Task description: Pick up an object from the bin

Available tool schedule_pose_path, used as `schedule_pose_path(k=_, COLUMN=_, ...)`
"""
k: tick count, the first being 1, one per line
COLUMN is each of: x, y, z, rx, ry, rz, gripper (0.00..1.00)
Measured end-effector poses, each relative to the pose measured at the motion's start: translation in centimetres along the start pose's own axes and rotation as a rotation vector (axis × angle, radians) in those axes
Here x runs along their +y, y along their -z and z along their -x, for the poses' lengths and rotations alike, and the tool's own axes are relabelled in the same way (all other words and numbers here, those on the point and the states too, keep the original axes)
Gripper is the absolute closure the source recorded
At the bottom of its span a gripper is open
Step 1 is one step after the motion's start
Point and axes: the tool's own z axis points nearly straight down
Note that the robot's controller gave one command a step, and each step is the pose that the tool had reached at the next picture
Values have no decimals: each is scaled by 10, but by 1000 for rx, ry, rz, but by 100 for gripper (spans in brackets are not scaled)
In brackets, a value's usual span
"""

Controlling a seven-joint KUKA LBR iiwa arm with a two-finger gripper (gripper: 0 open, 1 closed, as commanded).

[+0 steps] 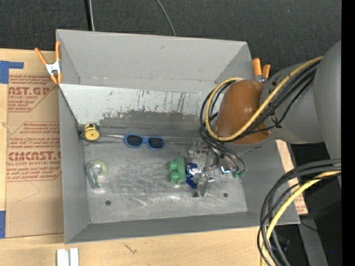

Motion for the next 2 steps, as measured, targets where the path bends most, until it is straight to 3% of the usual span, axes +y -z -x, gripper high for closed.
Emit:
schedule_pose_path(k=1, x=-1, y=2, z=1, rx=-4, ry=-1, rz=-1, gripper=100)
schedule_pose_path(k=2, x=17, y=174, z=-8, rx=-6, ry=5, rz=-1, gripper=100)
